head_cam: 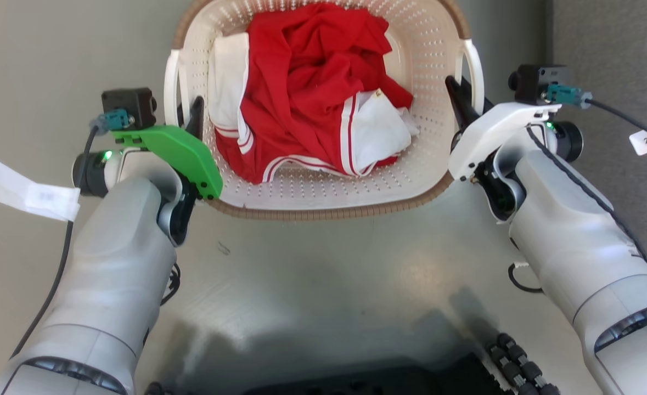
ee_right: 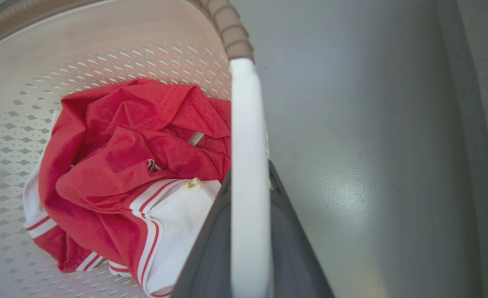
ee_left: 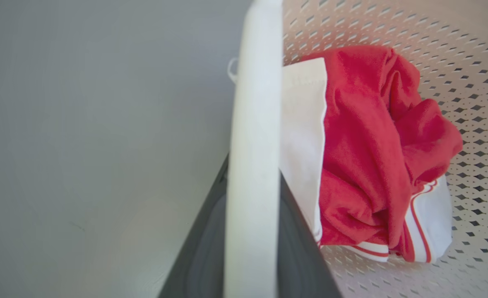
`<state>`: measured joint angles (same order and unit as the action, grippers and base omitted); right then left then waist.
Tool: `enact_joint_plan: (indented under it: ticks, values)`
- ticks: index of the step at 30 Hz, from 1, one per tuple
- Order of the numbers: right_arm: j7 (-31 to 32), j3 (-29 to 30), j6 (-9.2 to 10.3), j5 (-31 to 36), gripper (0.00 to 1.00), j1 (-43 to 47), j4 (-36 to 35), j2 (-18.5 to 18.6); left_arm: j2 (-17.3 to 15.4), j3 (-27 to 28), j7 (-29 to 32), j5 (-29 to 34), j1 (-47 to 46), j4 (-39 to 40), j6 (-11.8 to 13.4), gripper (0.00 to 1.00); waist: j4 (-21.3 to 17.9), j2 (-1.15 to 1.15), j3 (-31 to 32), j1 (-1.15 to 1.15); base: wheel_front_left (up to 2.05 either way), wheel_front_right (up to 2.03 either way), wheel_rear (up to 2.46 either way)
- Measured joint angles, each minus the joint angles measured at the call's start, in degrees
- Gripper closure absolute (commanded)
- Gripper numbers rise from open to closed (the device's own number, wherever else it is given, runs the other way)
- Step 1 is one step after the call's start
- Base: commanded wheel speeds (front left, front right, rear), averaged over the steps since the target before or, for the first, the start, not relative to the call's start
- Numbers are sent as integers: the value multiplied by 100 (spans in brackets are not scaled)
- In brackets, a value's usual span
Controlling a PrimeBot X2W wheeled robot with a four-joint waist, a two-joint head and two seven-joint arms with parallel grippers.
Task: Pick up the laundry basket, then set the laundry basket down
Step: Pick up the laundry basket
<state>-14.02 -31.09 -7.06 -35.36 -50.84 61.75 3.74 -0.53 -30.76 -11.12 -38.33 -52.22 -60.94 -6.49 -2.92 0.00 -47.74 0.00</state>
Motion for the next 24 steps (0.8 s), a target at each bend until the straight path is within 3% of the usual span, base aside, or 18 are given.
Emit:
enact_joint_plan:
  ticks: [24]
  values:
    - [840, -489, 0, -624, 100, 688, 277, -54, 18, -481, 667, -742, 878, -286, -40, 100, -33, 0, 1750, -1, 0, 0, 0]
